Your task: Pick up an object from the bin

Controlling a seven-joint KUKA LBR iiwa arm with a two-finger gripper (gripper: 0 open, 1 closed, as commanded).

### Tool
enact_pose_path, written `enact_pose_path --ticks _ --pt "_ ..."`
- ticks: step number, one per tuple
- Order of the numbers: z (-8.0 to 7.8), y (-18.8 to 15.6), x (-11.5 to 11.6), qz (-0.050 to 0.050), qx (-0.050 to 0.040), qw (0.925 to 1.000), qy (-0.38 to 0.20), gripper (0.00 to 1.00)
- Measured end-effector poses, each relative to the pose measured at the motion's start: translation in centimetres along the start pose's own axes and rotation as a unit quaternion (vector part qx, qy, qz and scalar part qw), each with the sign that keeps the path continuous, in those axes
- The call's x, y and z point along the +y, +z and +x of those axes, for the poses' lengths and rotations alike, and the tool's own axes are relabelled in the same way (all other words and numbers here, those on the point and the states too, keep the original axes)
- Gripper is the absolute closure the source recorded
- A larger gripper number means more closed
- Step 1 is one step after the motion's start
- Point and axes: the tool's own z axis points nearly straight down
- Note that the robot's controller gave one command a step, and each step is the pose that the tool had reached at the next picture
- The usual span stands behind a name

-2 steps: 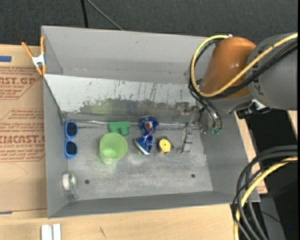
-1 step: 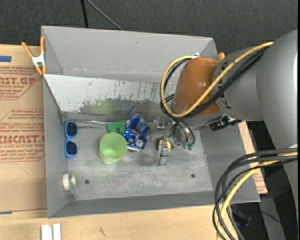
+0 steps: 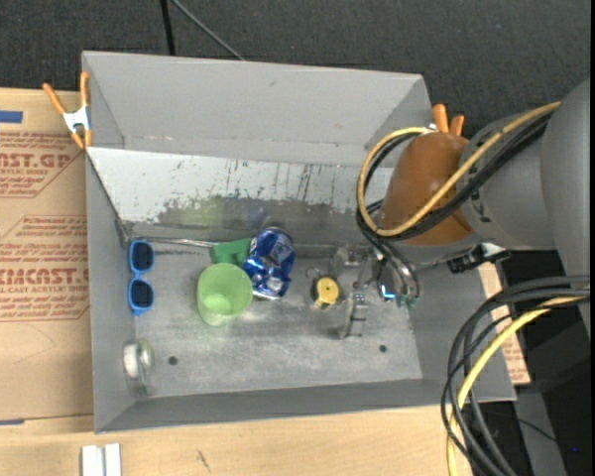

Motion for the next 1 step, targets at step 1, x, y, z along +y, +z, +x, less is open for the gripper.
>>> enact_pose_path --ticks 1 --pt "-1.65 -0.19 2.73 -0.002 -0.0024 1.0000 -0.001 0.00"
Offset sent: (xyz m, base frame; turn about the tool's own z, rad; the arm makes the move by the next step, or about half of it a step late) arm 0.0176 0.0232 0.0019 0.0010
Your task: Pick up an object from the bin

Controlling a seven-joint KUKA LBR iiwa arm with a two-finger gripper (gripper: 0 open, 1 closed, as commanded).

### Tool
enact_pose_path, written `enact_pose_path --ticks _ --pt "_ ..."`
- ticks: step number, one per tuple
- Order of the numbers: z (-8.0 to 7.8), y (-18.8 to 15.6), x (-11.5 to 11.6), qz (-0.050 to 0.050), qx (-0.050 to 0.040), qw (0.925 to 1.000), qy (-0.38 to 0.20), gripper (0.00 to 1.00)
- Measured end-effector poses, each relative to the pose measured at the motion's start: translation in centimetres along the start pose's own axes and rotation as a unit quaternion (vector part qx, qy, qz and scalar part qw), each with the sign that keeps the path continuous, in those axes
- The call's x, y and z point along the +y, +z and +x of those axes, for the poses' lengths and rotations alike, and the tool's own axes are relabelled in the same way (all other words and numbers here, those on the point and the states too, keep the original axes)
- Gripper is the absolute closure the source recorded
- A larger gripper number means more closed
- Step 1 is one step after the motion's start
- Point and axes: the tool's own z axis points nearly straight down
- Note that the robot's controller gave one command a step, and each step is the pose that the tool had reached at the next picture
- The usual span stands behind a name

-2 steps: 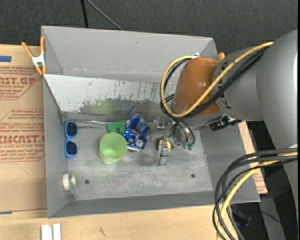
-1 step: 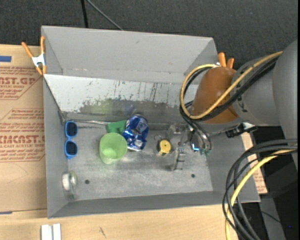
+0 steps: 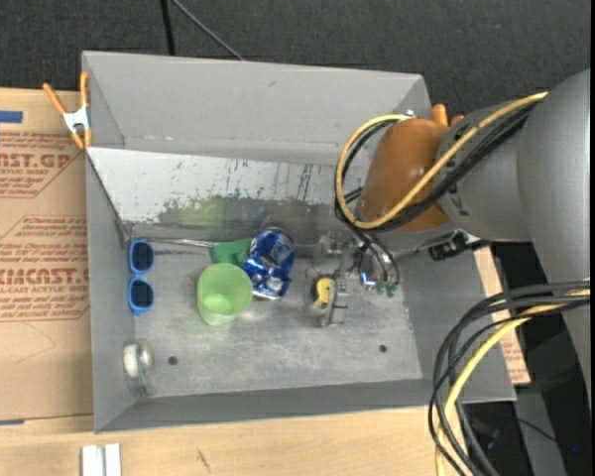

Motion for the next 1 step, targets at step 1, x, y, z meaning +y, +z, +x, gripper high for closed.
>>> enact_pose_path --ticks 1 --pt "-0.03 -0.12 -0.16 0.001 -0.0005 1.0000 0.001 1.00"
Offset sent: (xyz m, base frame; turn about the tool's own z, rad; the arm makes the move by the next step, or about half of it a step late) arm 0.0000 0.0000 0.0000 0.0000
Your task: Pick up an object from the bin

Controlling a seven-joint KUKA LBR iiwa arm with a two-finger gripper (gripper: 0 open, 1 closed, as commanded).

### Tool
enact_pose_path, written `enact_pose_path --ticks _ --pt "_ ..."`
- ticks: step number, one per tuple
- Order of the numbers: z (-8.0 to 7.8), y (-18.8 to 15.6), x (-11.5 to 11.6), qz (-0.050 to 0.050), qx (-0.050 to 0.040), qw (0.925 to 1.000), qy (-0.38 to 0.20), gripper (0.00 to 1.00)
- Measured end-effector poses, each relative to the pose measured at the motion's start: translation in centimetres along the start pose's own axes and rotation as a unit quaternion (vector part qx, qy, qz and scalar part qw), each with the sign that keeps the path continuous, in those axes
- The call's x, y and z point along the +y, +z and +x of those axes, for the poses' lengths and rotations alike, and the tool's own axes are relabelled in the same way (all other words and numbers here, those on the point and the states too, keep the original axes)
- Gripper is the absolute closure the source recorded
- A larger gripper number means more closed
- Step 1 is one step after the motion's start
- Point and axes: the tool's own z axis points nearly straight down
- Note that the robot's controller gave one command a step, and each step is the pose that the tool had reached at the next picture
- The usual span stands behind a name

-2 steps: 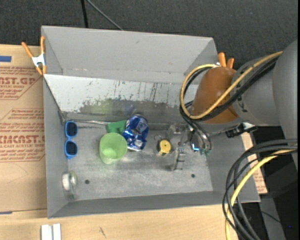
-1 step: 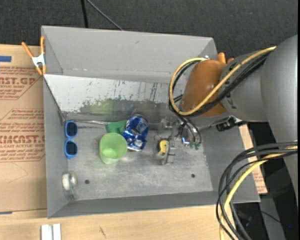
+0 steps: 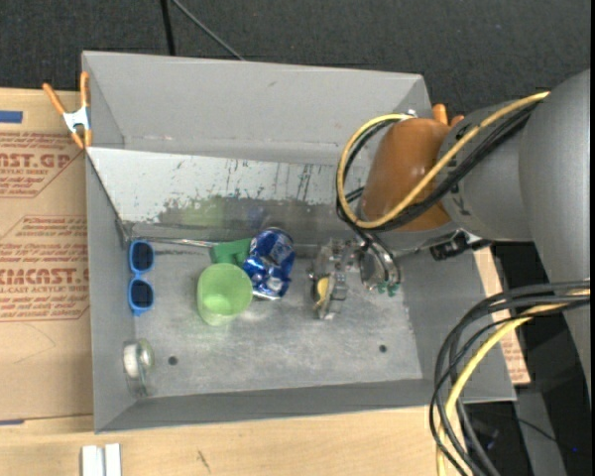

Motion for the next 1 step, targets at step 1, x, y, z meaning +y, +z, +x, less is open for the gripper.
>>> enact_pose_path --ticks 1 --pt "-0.23 -18.82 -0.37 0.000 -0.0035 0.9998 0.019 1.00"
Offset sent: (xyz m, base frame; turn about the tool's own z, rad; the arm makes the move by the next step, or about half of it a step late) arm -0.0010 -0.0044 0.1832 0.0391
